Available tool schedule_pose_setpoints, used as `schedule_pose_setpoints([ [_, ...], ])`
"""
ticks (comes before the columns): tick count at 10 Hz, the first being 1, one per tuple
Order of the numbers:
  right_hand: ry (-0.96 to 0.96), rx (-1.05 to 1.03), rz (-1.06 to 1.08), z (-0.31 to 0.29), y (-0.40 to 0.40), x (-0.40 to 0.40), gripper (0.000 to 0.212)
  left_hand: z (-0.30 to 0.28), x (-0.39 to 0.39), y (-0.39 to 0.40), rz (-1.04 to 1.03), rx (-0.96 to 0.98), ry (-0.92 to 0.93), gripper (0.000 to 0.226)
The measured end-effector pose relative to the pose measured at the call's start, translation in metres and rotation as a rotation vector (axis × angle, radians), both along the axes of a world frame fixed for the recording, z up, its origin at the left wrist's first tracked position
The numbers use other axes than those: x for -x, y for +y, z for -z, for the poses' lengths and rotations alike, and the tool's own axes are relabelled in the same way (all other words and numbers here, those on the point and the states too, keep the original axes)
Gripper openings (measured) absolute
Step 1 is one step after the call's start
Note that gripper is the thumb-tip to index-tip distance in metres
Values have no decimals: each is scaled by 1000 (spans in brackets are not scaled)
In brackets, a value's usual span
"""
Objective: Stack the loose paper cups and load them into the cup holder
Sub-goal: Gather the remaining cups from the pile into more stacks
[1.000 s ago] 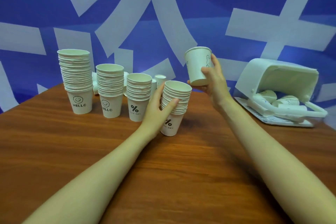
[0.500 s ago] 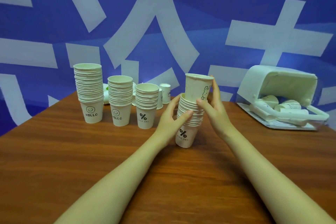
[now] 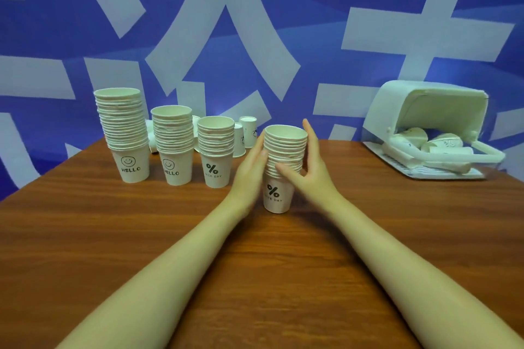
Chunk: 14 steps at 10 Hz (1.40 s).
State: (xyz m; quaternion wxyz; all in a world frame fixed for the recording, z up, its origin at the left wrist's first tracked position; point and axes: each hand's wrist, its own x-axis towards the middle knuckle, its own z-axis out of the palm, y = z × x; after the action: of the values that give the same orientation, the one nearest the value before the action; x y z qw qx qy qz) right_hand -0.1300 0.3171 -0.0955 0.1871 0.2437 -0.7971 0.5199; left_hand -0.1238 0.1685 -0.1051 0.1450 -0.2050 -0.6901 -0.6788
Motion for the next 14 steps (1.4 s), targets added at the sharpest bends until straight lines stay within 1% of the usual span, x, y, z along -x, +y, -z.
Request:
schedule_pose_setpoints([
  [1,-42,81,47,0,7,8,94,2,1,0,-216,208,82,43],
  [2,-19,153,191,1,27,19,103,10,12,15,-328,305,36,50],
  [3,-6,228,332,2,50,31,104,-3,32,36,-415,385,0,55],
  [4,25,314,417,5,71,43,101,-30,81,52,-476,605,60,61],
  [5,37,367,413,9,73,49,101,-44,125,50,-556,796,79,64],
  [6,79,347,313,21,69,61,94,-53,179,40,-708,992,-79,55],
  [7,74,367,257,33,66,71,83,-46,223,21,-810,1200,-240,49],
  [8,95,414,257,35,66,72,82,-42,239,13,-832,1259,-341,44],
  [9,98,420,265,37,65,72,78,-40,246,6,-825,1381,-348,48],
  [10,61,392,340,47,65,88,77,-38,244,9,-861,1370,-268,43],
  [11,41,386,362,47,65,90,76,-45,226,22,-846,1284,-231,41],
  [12,27,399,351,41,65,83,72,-62,201,37,-760,1057,-156,50],
  [13,19,387,341,36,66,76,70,-79,175,50,-701,758,-57,62],
  [14,28,390,324,31,63,66,68,-99,135,60,-573,375,-142,70],
])
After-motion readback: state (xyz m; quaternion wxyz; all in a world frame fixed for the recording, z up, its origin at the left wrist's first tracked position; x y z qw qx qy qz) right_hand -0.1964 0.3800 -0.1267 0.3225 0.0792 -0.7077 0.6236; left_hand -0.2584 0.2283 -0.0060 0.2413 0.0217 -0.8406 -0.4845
